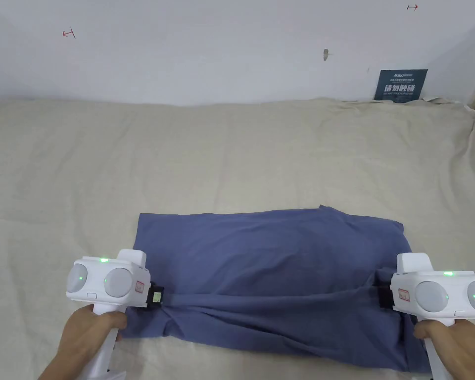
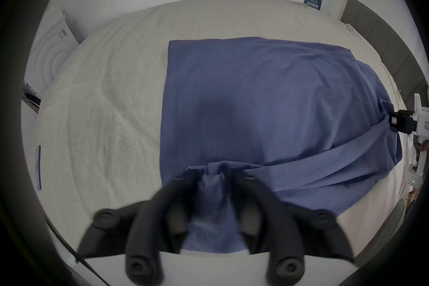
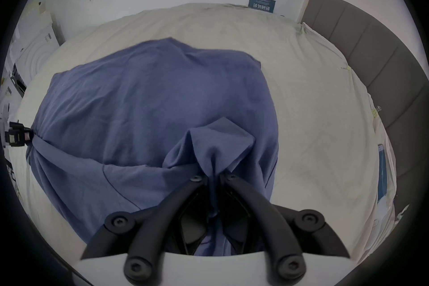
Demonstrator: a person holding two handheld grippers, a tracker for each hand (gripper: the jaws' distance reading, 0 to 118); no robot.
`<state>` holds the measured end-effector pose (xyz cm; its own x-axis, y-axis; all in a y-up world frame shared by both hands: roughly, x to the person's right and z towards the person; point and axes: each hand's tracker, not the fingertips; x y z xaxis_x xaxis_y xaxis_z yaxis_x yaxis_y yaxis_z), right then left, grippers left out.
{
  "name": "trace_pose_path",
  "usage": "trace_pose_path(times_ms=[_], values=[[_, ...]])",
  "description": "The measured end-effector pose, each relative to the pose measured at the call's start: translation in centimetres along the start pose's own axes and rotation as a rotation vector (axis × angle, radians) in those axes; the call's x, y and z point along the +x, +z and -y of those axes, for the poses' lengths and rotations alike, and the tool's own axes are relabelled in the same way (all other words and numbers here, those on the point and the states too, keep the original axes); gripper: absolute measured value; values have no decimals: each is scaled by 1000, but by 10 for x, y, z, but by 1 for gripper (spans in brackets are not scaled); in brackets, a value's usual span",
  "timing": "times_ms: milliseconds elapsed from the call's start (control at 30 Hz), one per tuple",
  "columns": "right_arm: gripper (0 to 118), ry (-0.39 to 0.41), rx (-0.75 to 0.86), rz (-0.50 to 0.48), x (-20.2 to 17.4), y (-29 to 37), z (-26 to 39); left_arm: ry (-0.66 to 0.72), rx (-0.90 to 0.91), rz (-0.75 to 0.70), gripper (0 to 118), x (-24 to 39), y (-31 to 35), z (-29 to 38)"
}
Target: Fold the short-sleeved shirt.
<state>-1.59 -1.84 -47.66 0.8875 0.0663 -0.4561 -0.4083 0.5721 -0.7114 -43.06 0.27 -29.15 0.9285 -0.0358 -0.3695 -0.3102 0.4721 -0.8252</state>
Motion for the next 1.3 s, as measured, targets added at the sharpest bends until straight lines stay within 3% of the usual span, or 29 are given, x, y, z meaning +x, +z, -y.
trace_pose_path(times_ms=[67,100,133,633,733,767,833,867,933,967,1033,1300], values=[[78,-18,31,-14,0,14,-1,24,11,-2,99,-5,-2,-2],[92,-22,48,-27,4,21,-1,42,31,-3,112,-6,4,-2],[97,-27,79,-37,5,31,-1,56,60,-2,117,-7,12,-2],[97,2,474,-34,-8,196,35,106,460,-1,115,-22,132,44],[95,-14,515,-42,-12,217,53,113,509,-19,104,-25,130,68],[89,-18,522,-46,-12,220,58,113,526,-25,95,-25,132,75],[68,-30,547,-49,-13,229,68,107,550,-32,79,-22,138,88],[52,-33,551,-51,-13,232,73,105,556,-29,65,-20,140,93],[29,-40,561,-52,-14,236,80,91,562,-12,29,-20,141,103],[3,-44,567,-48,-14,237,83,84,554,-10,6,-20,138,103],[0,-36,574,-38,-15,237,88,77,528,-2,0,-22,133,104],[0,-51,541,-62,-11,231,91,97,318,60,0,-27,111,93]])
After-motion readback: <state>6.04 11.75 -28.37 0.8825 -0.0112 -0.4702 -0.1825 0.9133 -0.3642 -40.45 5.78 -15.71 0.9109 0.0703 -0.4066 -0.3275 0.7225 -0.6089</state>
